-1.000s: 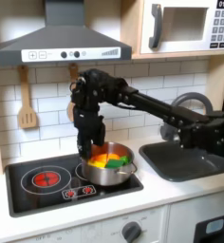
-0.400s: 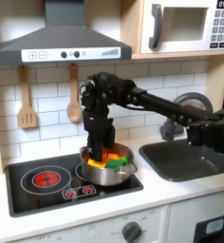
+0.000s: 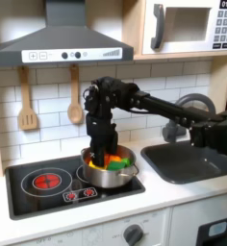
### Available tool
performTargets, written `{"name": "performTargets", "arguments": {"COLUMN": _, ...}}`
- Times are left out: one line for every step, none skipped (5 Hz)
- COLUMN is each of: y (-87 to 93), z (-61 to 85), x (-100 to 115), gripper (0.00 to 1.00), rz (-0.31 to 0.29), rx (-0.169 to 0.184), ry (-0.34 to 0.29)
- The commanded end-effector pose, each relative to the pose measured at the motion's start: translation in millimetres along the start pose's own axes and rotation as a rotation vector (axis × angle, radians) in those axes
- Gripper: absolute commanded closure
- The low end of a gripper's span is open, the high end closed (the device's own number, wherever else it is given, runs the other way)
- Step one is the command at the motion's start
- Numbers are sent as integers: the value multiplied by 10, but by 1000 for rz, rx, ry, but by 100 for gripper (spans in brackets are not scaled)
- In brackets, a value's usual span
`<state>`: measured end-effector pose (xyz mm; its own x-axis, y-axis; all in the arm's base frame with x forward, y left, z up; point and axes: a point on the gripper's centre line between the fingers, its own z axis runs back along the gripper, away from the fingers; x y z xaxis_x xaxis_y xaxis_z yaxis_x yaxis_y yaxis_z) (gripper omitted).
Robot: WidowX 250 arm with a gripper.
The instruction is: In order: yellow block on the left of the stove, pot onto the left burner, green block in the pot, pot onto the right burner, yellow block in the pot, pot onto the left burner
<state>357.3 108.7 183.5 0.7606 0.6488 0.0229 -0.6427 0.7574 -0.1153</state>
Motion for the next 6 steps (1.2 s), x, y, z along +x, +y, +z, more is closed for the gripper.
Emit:
{"name": "performTargets", "arguments": {"y": 58, "z": -36, "x": 23, "gripper": 0, "rz": 5, "rx": 15, "ry": 0}}
{"name": "performTargets", "arguments": {"y": 80, "z": -67, "x": 20, "gripper": 0, "rz": 4, "rx": 25, "ry": 8}}
{"name": "performTargets", "arguments": {"y": 77, "z": -33, "x": 43, "gripper": 0, "rz": -2, "rx": 26, "ry": -4}}
{"name": "performTargets", "arguments": {"y": 106, "z": -43, "x": 49, "gripper": 0, "rz": 0, "rx": 29, "ry": 1}}
{"name": "performTargets", "arguments": {"y": 183, "z": -3, "x": 99, "gripper": 0, "rz": 18, "rx": 30, "ry": -7}}
{"name": "performTargets", "arguments": {"y": 229, "z": 11, "x": 154, "gripper": 0, "rz": 30, "rx": 30, "ry": -8}}
